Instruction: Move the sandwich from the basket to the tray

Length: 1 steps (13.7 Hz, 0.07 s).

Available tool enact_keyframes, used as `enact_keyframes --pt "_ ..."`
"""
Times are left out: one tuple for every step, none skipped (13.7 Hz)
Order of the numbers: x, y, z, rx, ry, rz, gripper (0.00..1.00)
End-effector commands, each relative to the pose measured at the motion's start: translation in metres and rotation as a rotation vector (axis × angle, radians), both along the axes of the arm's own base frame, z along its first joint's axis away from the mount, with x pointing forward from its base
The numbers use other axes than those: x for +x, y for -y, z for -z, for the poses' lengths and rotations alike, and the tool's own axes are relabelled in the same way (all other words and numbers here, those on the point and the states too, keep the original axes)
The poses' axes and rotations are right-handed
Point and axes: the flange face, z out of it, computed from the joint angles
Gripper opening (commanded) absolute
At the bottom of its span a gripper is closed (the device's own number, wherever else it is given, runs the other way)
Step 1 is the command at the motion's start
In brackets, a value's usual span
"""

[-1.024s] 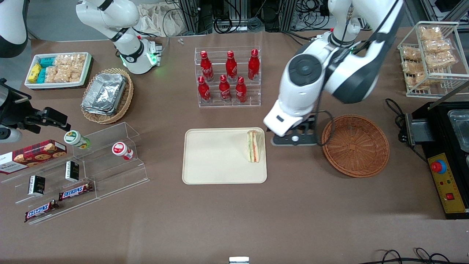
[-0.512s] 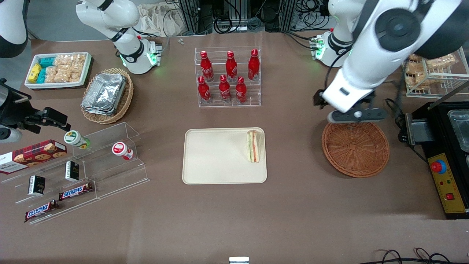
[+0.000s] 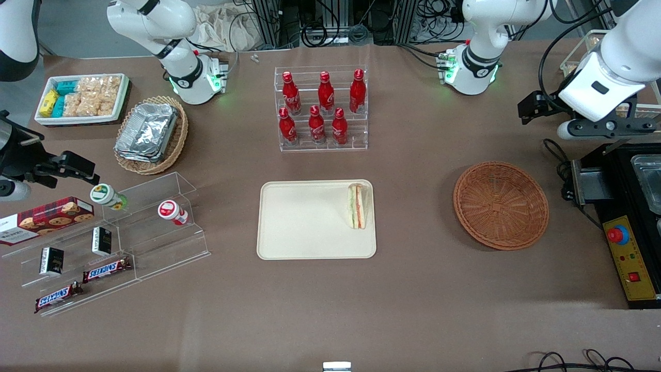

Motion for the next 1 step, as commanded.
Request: enact_keyframes --pt "0.0085 0.0074 -0.0031 -0.006 0.016 0.017 1.00"
